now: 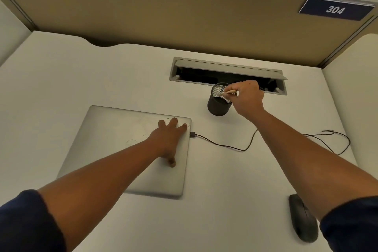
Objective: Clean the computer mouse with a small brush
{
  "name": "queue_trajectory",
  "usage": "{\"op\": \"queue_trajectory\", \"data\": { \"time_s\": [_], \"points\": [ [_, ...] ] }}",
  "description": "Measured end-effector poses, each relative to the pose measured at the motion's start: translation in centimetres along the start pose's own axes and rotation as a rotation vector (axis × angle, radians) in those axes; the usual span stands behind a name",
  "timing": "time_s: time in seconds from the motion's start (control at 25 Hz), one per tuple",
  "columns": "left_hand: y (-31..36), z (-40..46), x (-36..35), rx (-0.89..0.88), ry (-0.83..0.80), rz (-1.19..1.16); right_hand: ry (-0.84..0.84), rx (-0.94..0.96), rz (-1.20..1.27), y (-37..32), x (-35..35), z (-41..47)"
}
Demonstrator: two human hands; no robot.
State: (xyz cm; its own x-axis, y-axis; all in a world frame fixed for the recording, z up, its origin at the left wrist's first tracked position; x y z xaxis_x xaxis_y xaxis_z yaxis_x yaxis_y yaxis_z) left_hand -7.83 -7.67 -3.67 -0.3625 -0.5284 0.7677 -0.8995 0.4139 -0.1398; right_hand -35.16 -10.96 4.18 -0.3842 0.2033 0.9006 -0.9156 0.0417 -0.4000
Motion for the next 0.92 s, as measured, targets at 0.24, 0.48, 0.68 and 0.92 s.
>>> {"op": "queue_trajectory", "data": {
  "time_s": [0.24, 0.48, 0.68, 0.92],
  "points": [
    [-0.1, -0.2, 0.0, 0.008, 0.011, -0.053, -0.116, -0.029, -0.029, 1.4, -2.7, 0.7],
    [-0.2, -0.1, -0.2, 0.027, 0.021, -0.064, -0.166, 0.038, 0.038, 0.8, -3.5, 0.9],
    [-0.2, 0.4, -0.4, 0.023, 0.027, -0.075, -0.277, 0.023, 0.152, 0.5, -4.3, 0.1],
    [-0.1, -0.2, 0.2, 0.015, 0.046, -0.070, -0.317, 0.061, 0.119, -0.3, -4.1, -1.2]
  ]
}}
Point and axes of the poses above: each hand's wrist, its own z-axis towards the middle knuckle, its own x-axis out of the back of the hand, y = z × x, the point moved 8 cm from there along z, towards the middle knuckle, and after that the axes turned 14 degrees about x, right-handed, at the moved point
